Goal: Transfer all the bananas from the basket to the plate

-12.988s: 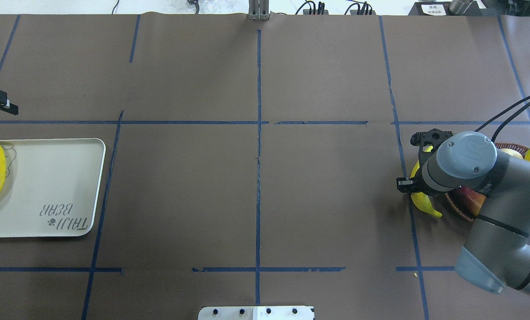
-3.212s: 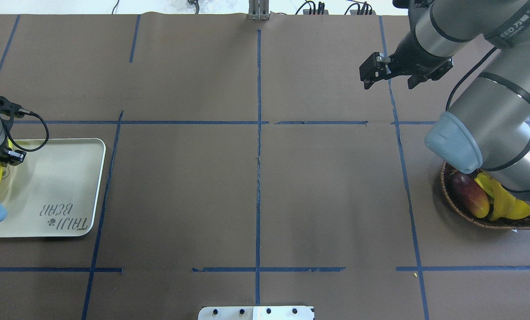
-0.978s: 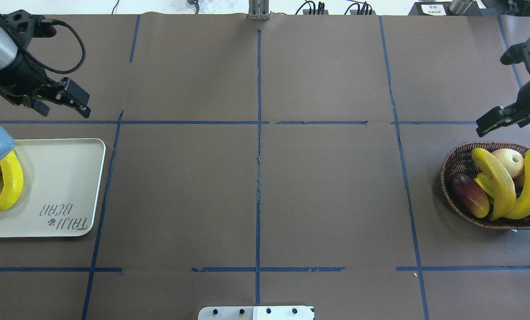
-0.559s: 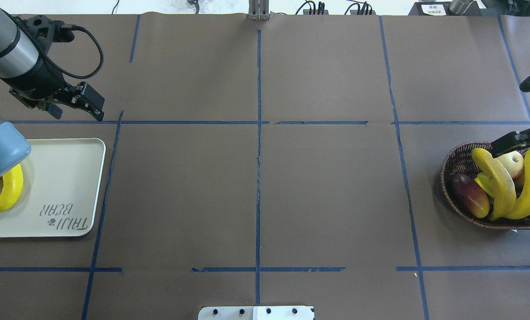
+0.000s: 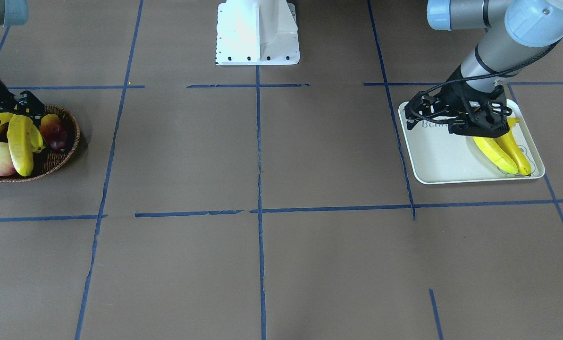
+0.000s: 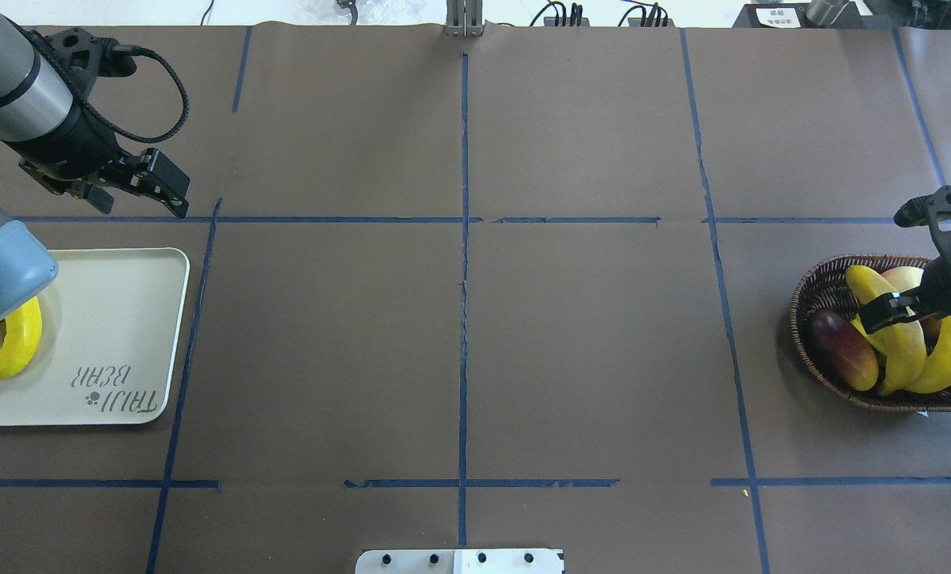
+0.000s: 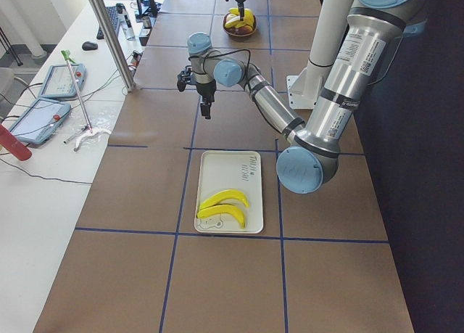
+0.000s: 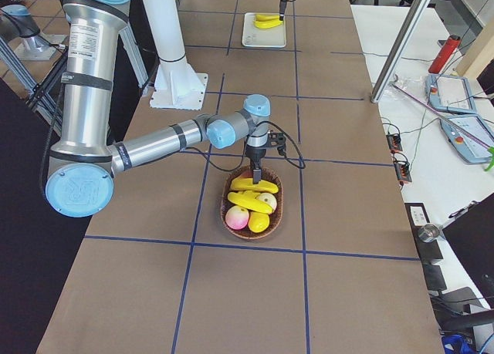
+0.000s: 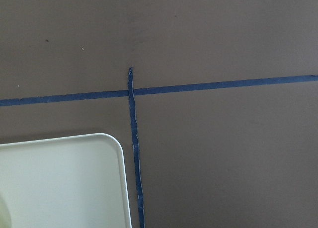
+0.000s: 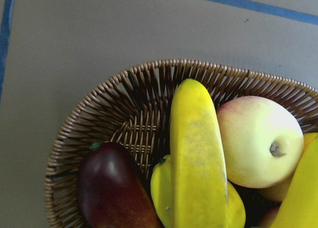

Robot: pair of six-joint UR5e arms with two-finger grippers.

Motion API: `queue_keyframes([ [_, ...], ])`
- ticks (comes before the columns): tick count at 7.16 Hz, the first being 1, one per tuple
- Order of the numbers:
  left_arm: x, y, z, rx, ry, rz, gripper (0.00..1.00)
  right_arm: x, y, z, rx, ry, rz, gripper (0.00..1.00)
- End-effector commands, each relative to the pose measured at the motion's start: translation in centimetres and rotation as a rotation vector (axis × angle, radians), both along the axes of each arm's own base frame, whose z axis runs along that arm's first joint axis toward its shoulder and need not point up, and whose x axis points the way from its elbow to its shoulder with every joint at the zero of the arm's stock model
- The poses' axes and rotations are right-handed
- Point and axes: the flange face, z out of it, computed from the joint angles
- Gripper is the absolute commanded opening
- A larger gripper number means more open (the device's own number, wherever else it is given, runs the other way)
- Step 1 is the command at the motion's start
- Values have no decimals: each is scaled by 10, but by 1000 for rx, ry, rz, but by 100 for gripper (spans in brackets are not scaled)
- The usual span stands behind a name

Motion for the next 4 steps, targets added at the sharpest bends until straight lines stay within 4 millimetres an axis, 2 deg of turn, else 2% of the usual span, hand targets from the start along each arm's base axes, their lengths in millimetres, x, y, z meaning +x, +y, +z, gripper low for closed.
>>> queue_keyframes([
  [1,0,0,0,1,-1,1,100,-4,4,13,-21,20,-12,89],
  [2,0,0,3,0,-3,2,100,-7,4,24,-36,35,-17,88],
  [3,0,0,2,1,-2,2,100,-7,4,26,-39,39,-18,85],
  [4,0,1,3,1,-2,2,100,-10,5,31,-45,48,-25,78],
])
